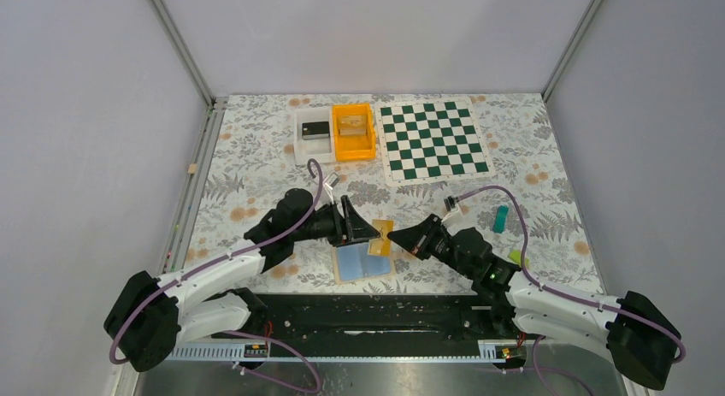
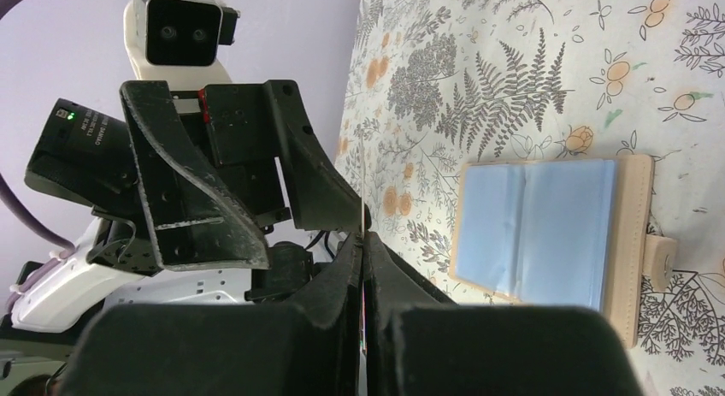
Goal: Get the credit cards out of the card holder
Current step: Place the credit card in the storage box.
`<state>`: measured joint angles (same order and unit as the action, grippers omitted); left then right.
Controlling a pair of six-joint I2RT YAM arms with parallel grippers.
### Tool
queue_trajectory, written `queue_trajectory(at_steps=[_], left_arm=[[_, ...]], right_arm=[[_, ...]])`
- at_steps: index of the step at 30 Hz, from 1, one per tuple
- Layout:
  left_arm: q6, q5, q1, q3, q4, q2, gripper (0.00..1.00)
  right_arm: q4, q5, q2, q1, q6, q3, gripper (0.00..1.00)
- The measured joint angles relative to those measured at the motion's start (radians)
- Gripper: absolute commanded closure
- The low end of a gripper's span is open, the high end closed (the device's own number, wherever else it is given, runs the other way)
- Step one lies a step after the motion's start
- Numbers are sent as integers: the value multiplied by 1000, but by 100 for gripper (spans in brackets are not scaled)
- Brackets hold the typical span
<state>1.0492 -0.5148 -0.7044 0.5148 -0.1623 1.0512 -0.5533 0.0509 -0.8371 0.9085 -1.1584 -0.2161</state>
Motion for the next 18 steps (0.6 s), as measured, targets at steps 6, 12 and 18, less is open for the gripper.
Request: queue_trajectory(at_steps=[6,12,18], left_arm=[[25,-3,-8,-5,-28,12,52],[53,-8,-8,-36,-86,15,54],[79,-29,-5,-51,-148,69,54]], right_arm=[[-35,-13,23,-3,-11,19,100],[-59,-20,27,-5,-17,31,100],[-101,-34,-6,-8,-27,32,100]])
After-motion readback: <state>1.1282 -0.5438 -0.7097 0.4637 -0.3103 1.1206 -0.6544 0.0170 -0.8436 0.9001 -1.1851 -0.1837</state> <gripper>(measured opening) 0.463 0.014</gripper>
